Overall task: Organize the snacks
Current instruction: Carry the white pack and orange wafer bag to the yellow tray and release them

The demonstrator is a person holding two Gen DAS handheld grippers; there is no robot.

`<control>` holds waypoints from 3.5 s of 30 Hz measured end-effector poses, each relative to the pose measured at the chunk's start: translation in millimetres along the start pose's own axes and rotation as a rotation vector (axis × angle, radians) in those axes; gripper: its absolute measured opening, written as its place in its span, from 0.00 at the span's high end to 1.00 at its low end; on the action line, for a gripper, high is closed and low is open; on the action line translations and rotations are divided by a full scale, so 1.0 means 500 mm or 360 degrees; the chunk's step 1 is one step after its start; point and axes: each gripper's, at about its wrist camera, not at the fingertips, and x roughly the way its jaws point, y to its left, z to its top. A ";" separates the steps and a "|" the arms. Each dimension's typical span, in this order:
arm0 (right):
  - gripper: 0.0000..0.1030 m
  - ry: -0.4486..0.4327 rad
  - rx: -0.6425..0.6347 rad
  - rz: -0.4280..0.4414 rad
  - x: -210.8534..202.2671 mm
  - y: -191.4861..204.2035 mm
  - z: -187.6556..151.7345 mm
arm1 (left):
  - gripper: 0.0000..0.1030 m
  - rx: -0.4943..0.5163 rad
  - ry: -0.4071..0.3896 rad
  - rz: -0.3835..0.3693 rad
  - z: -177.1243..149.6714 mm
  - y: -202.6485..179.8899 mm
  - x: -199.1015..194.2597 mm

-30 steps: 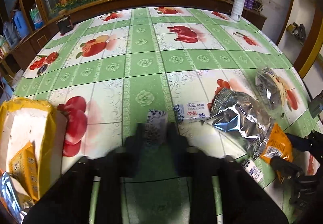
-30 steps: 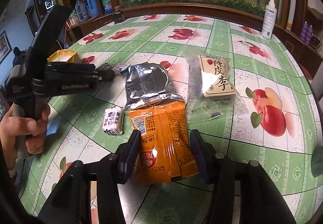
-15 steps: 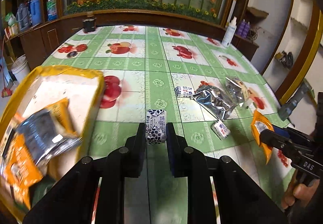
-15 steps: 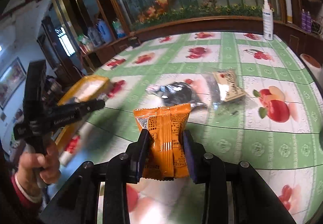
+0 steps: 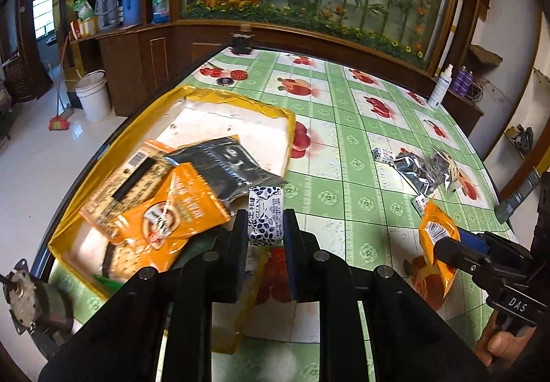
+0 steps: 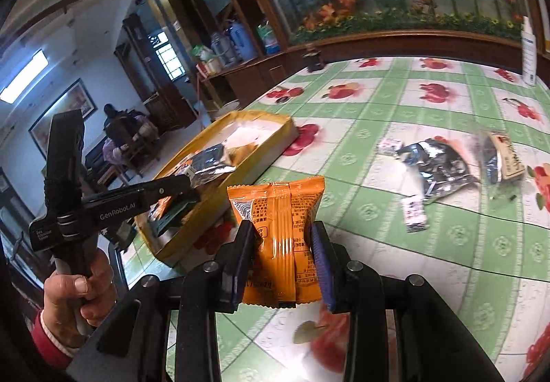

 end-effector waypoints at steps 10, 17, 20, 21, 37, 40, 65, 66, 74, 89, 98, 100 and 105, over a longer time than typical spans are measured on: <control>0.67 0.0017 -0.0028 0.0002 0.004 0.023 -0.005 | 0.84 -0.0004 -0.0053 0.0066 -0.015 0.024 -0.030; 0.67 0.0033 -0.0037 0.0009 0.015 0.035 -0.006 | 0.84 -0.0006 -0.0083 0.0100 -0.017 0.035 -0.046; 0.67 0.0045 -0.0044 0.0017 0.021 0.042 -0.007 | 0.84 -0.0016 -0.0090 0.0114 -0.017 0.042 -0.050; 0.67 0.0049 -0.0047 0.0018 0.024 0.044 -0.007 | 0.84 -0.0017 -0.0091 0.0121 -0.018 0.044 -0.051; 0.66 0.0101 -0.0045 0.0024 0.047 0.055 -0.011 | 0.84 -0.0056 -0.0095 0.0186 -0.025 0.079 -0.053; 0.66 0.0114 -0.0051 0.0025 0.055 0.059 -0.010 | 0.84 -0.0062 -0.0097 0.0210 -0.026 0.089 -0.053; 0.66 0.0137 -0.0218 0.0147 0.238 0.181 0.156 | 0.83 -0.0150 -0.0141 0.0440 0.027 0.196 -0.033; 0.66 0.0138 -0.0219 0.0144 0.249 0.183 0.164 | 0.83 -0.0153 -0.0138 0.0442 0.028 0.199 -0.031; 0.66 0.0158 -0.0220 0.0129 0.318 0.186 0.207 | 0.83 -0.0157 -0.0102 0.0465 0.041 0.215 0.001; 0.66 0.0218 -0.0117 0.0090 0.399 0.129 0.228 | 0.83 -0.0108 0.0010 0.0468 0.061 0.197 0.082; 0.63 0.0205 -0.0071 0.0099 0.398 0.120 0.230 | 0.43 -0.0152 0.0022 0.0497 0.067 0.202 0.087; 0.62 0.0206 -0.0057 0.0100 0.393 0.118 0.229 | 0.27 -0.0157 -0.0008 0.0526 0.067 0.202 0.078; 0.49 0.0171 -0.0024 0.0120 0.364 0.110 0.229 | 0.27 -0.0141 -0.0054 0.0547 0.070 0.192 0.056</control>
